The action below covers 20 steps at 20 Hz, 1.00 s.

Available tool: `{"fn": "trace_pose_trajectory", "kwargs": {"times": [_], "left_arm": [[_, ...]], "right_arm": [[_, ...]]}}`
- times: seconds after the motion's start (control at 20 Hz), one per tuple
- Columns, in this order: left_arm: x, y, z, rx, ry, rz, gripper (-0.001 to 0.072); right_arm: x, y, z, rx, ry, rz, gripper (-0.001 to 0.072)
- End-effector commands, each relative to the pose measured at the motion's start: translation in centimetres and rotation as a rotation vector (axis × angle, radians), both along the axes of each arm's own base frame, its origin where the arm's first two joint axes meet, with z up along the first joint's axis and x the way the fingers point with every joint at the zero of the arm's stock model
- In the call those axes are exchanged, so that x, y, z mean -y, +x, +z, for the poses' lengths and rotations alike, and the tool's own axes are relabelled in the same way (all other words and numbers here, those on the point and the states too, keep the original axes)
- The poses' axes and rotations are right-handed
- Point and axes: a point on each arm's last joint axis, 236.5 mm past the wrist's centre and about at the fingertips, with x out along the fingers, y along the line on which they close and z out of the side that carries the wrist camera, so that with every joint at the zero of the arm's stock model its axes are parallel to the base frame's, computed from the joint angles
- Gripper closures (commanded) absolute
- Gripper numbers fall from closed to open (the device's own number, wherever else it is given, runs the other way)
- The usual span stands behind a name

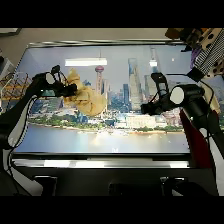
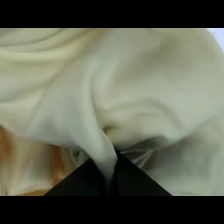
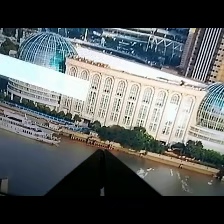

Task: Fold the clothes and pants, and hang the long-sleeved shirts on hangers.

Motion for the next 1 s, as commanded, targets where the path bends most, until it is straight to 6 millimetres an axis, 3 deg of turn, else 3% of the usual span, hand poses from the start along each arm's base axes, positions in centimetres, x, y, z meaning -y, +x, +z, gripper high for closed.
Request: {"fn": "trace_pose_trajectory", "kwargs": {"times": [0.0,0.15,0.3,0.5,0.6,0.7,0.75,0.85,0.9,0.95], "left_arm": [[3.9,-2.6,3.1,-0.048,-0.084,-0.155,0.0696],[9.7,-7.5,5.3,-0.127,-0.138,-0.332,0.0696],[17.4,-12.0,6.5,-0.154,-0.175,-0.487,0.0696],[26.4,-18.6,5.7,-0.216,-0.181,-0.577,0.0697],[29.2,-20.3,4.4,-0.218,-0.166,-0.586,0.0696],[29.9,-20.9,3.3,-0.243,-0.164,-0.574,0.0695],[29.7,-20.8,3.1,-0.254,-0.164,-0.570,0.0634],[28.2,-20.3,3.9,-0.274,-0.170,-0.550,0.0141],[27.1,-19.8,4.6,-0.274,-0.170,-0.543,0.0082],[25.7,-19.1,5.7,-0.265,-0.170,-0.540,0.0082]], "right_arm": [[-0.3,-0.7,0.0,-0.034,0.019,-0.017,0.0679],[-0.3,-2.4,-0.2,-0.106,0.023,-0.028,0.0679],[0.3,-5.2,0.8,-0.167,-0.002,0.010,0.0679],[2.2,-8.4,3.6,-0.170,-0.041,-0.017,0.0680],[3.2,-9.7,5.1,-0.144,-0.065,-0.023,0.0680],[3.7,-10.2,6.5,-0.092,-0.063,-0.027,0.0679],[3.7,-10.1,7.1,-0.061,-0.054,-0.029,0.0679],[3.4,-9.7,7.8,-0.019,-0.030,-0.047,0.0661],[3.1,-9.2,8.0,-0.003,-0.008,-0.073,0.0550],[2.3,-8.5,8.3,0.016,0.037,-0.099,0.0400]]}}
